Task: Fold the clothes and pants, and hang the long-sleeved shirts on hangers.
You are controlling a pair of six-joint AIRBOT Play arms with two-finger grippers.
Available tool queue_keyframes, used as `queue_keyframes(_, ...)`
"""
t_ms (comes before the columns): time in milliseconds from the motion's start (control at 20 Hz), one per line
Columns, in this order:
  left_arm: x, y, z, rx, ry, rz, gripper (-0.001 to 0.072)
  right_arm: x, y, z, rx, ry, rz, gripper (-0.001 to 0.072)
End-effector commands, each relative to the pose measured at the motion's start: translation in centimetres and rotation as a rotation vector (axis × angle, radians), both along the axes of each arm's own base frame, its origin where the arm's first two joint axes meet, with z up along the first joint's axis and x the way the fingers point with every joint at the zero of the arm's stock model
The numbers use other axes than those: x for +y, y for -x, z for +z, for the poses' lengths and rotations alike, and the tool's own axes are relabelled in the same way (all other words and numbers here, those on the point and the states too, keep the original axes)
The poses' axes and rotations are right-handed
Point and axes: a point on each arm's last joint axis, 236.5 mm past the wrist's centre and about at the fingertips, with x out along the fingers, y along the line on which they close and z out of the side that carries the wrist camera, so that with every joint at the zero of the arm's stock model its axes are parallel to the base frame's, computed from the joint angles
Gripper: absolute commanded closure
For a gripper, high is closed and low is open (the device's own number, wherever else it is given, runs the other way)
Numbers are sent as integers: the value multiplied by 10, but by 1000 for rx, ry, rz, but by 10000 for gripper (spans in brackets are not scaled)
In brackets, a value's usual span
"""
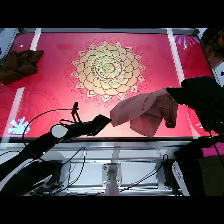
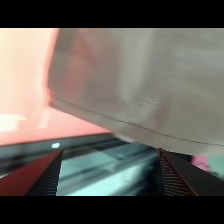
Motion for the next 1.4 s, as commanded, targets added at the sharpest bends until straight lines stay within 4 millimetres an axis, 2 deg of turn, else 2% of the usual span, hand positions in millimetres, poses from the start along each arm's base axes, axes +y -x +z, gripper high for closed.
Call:
queue_keyframes(0,-4,2,-29,5,-52,-58,2,0,-1,2,-6,-4,-3,695)
queue_keyframes(100,-10,2,-41,30,-37,-62,2,2,1,1,-1,-5,8,695)
queue_keyframes(500,-36,-7,-67,104,25,-83,2,8,8,-1,17,-7,43,694)
queue_keyframes(700,-45,-31,-63,146,87,16,4,13,11,3,16,-31,65,695)
queue_keyframes(900,-43,-44,-71,218,123,127,38,17,13,7,12,-52,76,694)
queue_keyframes(1000,-41,-48,-74,227,120,154,234,18,13,9,7,-64,79,695)
queue_keyframes(1150,-38,-58,-72,247,141,219,248,26,20,16,6,-101,118,695)
queue_keyframes(1200,-37,-60,-72,249,142,234,274,31,24,18,8,-117,143,695)
queue_keyframes(1300,-35,-66,-72,241,133,251,553,38,33,19,19,-127,185,695)
queue_keyframes(1350,-35,-69,-71,236,131,258,625,40,36,19,22,-126,199,695)
